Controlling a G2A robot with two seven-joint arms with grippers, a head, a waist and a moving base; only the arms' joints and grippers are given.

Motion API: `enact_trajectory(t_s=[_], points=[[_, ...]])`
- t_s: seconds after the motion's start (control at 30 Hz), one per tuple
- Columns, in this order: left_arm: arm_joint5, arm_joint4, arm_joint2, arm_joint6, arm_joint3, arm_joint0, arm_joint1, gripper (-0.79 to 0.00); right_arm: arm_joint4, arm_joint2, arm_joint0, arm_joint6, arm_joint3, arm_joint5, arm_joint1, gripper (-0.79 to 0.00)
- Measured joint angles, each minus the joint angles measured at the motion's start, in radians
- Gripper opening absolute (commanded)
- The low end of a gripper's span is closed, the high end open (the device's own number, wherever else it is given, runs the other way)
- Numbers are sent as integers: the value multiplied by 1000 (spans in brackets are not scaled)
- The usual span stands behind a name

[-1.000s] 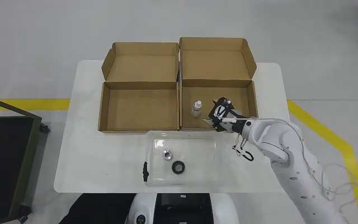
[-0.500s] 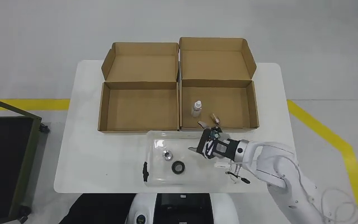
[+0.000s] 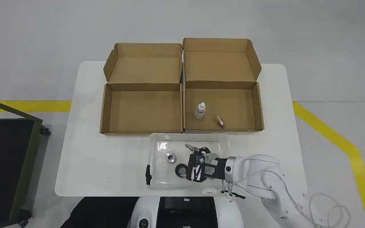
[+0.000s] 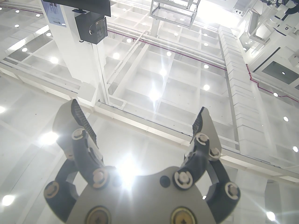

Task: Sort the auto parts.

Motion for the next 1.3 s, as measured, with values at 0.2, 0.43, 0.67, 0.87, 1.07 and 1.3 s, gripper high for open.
enact_trajectory(t_s=[0.2,0.43,0.67,0.87,1.07,1.3], points=[[0,0,0,0,0,0,0,0,-10,-48,30,36,39,8,-6,-126],[0,0,0,0,0,0,0,0,15,-88,68,66,94,9,-14,-95],[0,0,0,0,0,0,0,0,47,-119,111,73,166,1,-22,-114],[0,0,0,0,0,0,0,0,66,-149,139,78,216,-3,-29,-114],[0,0,0,0,0,0,0,0,76,-172,155,82,240,1,-34,-151],[0,0,0,0,0,0,0,0,79,-203,172,74,257,-7,-41,-425]])
